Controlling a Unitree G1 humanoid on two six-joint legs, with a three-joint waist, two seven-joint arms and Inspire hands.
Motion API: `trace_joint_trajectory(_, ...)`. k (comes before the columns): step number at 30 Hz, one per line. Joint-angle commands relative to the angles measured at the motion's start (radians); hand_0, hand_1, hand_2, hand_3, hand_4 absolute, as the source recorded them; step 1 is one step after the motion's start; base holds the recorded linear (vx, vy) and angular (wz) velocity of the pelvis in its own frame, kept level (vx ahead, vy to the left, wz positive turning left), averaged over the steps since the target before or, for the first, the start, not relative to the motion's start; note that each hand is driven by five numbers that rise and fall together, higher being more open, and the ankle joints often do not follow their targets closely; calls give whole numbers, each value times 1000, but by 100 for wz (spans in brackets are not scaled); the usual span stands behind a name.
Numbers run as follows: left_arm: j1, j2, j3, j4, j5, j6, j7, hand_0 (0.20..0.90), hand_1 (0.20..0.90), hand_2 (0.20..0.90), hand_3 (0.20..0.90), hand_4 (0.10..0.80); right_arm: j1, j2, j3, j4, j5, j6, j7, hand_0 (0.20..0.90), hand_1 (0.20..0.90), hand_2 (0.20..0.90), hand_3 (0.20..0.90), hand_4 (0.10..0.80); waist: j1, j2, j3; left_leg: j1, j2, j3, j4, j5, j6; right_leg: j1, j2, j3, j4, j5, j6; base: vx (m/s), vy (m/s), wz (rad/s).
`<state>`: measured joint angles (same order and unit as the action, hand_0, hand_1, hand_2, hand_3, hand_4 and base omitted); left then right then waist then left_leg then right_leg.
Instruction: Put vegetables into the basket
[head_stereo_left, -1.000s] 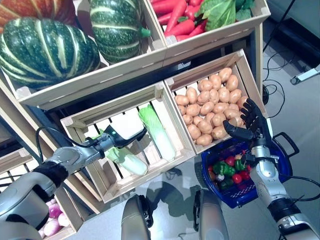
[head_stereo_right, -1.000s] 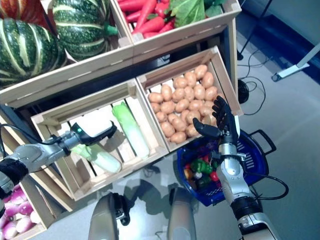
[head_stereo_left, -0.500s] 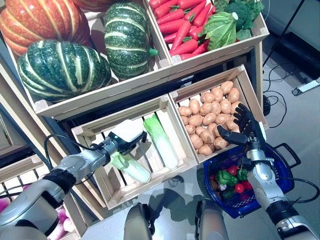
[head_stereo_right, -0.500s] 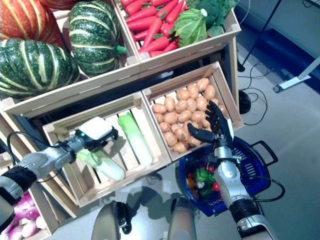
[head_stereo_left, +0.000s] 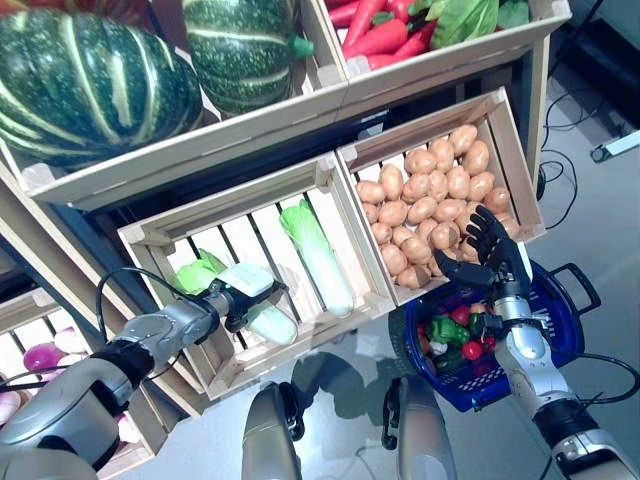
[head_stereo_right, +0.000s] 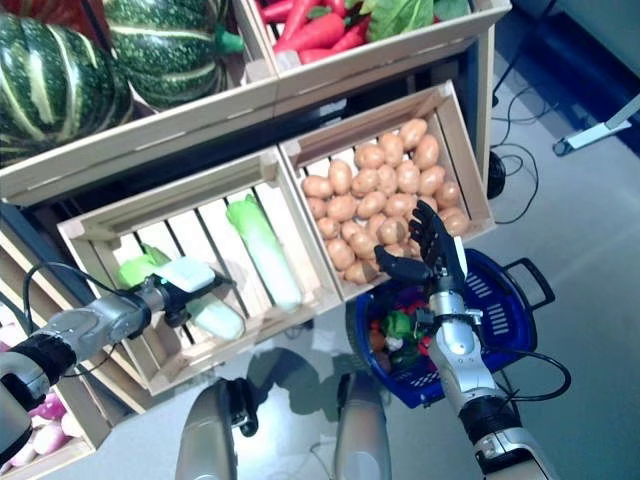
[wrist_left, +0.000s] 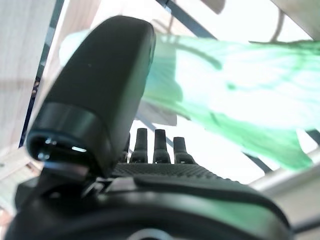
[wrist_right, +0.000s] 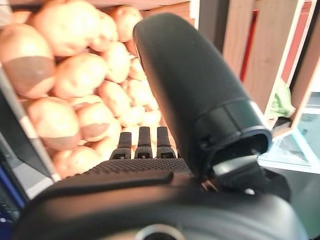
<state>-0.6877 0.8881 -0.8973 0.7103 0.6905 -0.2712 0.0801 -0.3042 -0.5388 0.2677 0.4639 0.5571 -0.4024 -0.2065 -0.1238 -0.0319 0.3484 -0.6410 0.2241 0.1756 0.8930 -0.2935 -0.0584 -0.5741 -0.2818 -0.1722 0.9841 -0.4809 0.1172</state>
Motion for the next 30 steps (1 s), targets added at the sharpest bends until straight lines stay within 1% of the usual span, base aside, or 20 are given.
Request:
trace_joint_trajectory(1,-95,27,18,-4,-70,-2,94,900,900,900,900,800,-74,-59,-20,-71,8,-80,-17,900,900,900,900,800,6,5,-56,46,50,-30,-52,-16,-44,-34,-66,27,-152,246,42,-42,-8,3)
trace_joint_trajectory(7,-121,20,9,-5,-45,-19,101,900,900,900,900,800,-77,-60,-20,-64,0,-93,-27,900,900,900,900,800,3,5,-36,1,56,-43,-13,-29,-52,-76,-70,36,-116,236,42,-48,9,1)
trace_joint_trajectory(11,-136,13,-9,-17,-45,-7,73,900,900,900,900,800,-89,-65,-19,-66,-7,-93,-32,900,900,900,900,800,0,3,-21,-39,53,-55,25,-44,-53,-115,-68,46,-85,226,41,-59,7,0)
trace_joint_trajectory(13,-138,6,-11,-14,-37,-1,64,900,900,900,900,800,-92,-66,-19,-71,-10,-92,-41,900,900,900,900,800,0,1,-16,-58,53,-61,42,-49,-57,-134,-67,49,-68,221,40,-55,-6,-1)
trace_joint_trajectory(21,-141,-7,-16,13,-18,28,30,900,900,900,900,800,-99,-67,-24,-74,-20,-114,-53,900,900,900,900,800,1,-4,6,-134,53,-74,129,-81,-58,-204,-67,52,0,195,38,-51,-9,4)
trace_joint_trajectory(24,-141,0,-13,32,-14,38,30,900,900,900,900,800,-108,-73,-34,-77,-16,-110,-53,900,900,900,900,800,1,-6,15,-179,53,-86,180,-99,-63,-246,-68,55,43,179,38,-44,-4,4)
trace_joint_trajectory(25,-140,1,-12,34,-18,39,35,900,900,900,900,800,-108,-74,-35,-77,-17,-112,-55,900,900,900,900,800,3,-4,17,-181,53,-94,206,-135,-68,-250,-66,61,71,146,46,-54,-3,0)
trace_joint_trajectory(26,-141,0,-10,34,-16,40,39,900,900,900,900,800,-110,-75,-36,-79,-19,-114,-59,900,900,900,900,800,4,-5,21,-198,49,-95,202,-109,-61,-265,-65,60,64,169,36,-51,-6,2)
trace_joint_trajectory(27,-140,-3,-10,36,-2,41,43,900,900,900,900,800,-111,-76,-37,-83,-24,-117,-70,900,900,900,900,800,6,-5,24,-221,45,-102,225,-117,-61,-285,-65,62,85,161,34,-44,-6,4)
trace_joint_trajectory(28,-138,-5,-11,38,2,44,42,900,900,900,900,800,-110,-77,-39,-84,-26,-119,-71,900,900,900,900,800,6,-5,26,-221,49,-106,249,-150,-68,-285,-64,66,109,132,42,37,-3,6)
trace_joint_trajectory(30,-141,-6,-10,45,5,54,30,900,900,900,900,800,-111,-85,-48,-88,-27,-128,-83,900,900,900,900,800,7,-4,34,-259,57,-110,292,-164,-71,-319,-69,68,148,118,41,-10,-8,4)
